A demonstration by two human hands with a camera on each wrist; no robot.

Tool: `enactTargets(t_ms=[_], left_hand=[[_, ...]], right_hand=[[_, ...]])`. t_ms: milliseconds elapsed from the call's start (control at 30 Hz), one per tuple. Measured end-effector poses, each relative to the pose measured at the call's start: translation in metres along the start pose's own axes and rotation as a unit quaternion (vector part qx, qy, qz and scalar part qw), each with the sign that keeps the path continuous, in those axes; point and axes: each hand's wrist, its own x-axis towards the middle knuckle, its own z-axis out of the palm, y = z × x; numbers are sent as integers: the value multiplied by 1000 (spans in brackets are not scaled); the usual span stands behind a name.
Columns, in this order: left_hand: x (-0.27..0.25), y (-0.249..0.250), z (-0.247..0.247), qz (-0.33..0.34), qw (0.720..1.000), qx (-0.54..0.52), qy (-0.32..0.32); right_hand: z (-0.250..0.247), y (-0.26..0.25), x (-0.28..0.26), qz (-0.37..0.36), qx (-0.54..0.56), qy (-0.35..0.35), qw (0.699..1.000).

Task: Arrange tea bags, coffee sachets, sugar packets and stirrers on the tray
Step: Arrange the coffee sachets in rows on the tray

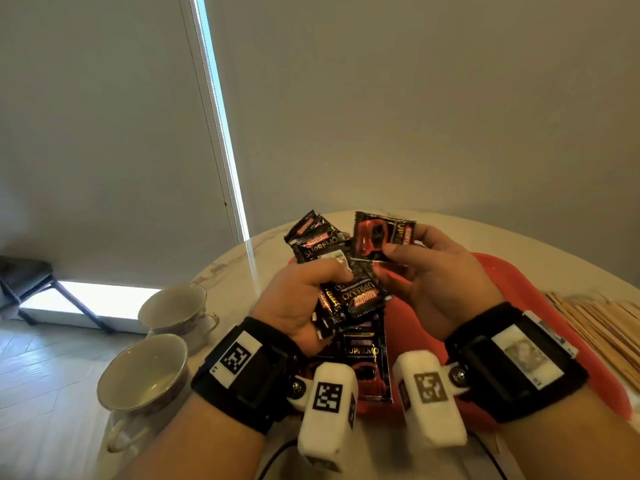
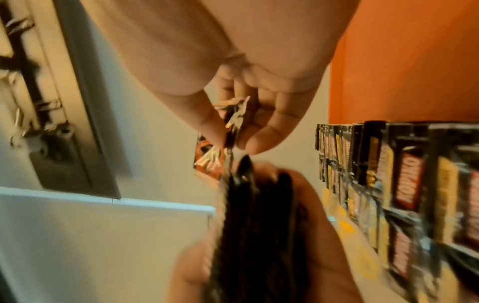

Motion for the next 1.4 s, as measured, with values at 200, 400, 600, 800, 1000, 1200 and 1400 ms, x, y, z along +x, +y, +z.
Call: enactTargets(t_ms=[200, 400, 600, 800, 1000, 1200, 1400], left_hand=[[7, 5, -5, 29, 994, 19, 105], [5, 2, -1, 11, 998, 40, 51], [2, 0, -3, 29, 994, 105, 23], [-1, 5, -5, -11, 998, 70, -3], [-2, 3, -5, 2, 998, 55, 0], [7, 3, -11, -39, 998, 39, 38], [10, 6, -15, -57, 998, -1, 27]], right_hand=[[-11, -14, -1, 24, -78, -46, 996], [1, 1, -5, 47, -175, -47, 982], [2, -1, -6, 57, -177, -37, 982], [2, 0, -2, 81, -102, 27, 991], [4, -1, -7, 63, -110, 29, 992], [8, 0, -12, 121, -119, -42, 985], [7, 1, -9, 138, -75, -4, 988]])
